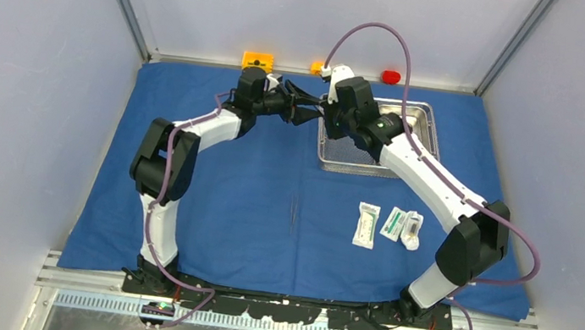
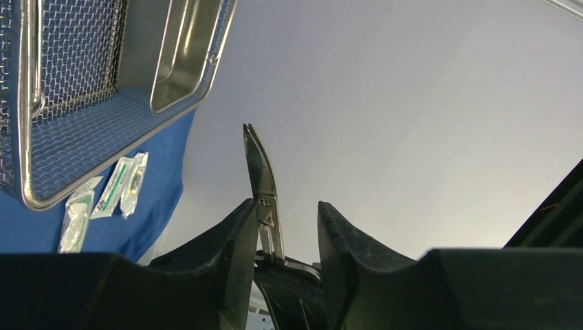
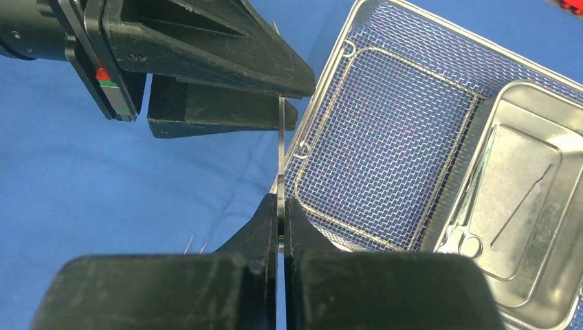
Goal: Open and lay out the surgical kit
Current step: Place the medical item in the surgical kit.
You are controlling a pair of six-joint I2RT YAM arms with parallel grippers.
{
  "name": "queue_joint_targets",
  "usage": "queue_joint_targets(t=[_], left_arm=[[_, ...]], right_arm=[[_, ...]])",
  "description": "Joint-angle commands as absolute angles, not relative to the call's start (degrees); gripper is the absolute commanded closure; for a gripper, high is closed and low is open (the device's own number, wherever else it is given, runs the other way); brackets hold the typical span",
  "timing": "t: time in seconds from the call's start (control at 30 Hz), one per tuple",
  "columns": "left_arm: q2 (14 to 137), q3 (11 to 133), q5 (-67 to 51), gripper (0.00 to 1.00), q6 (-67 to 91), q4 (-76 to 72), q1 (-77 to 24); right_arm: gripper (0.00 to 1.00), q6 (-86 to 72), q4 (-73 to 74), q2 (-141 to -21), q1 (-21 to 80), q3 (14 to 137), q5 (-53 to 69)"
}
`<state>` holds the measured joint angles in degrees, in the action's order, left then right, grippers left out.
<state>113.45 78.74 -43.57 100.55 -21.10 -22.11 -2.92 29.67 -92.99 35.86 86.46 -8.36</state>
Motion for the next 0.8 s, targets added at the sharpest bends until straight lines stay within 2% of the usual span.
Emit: queue_joint_targets(t=[0.0, 0.3, 0.77], left_arm=[[113.9, 79.9, -44.6, 0.63, 101.8, -25.2, -22.4], [114.1, 80.0, -44.6, 0.70, 101.3, -25.0, -22.8], [113.6, 79.8, -44.3, 0.92, 100.5, -25.0, -22.8]], right_arm=[[1.00, -3.2, 27.6, -93.6, 36.9, 88.0, -10.9], [1.00, -4.7, 28.1, -94.8, 37.8, 88.8, -11.4], [0.98, -5.3, 27.8, -95.0, 38.0, 87.8, -9.2]])
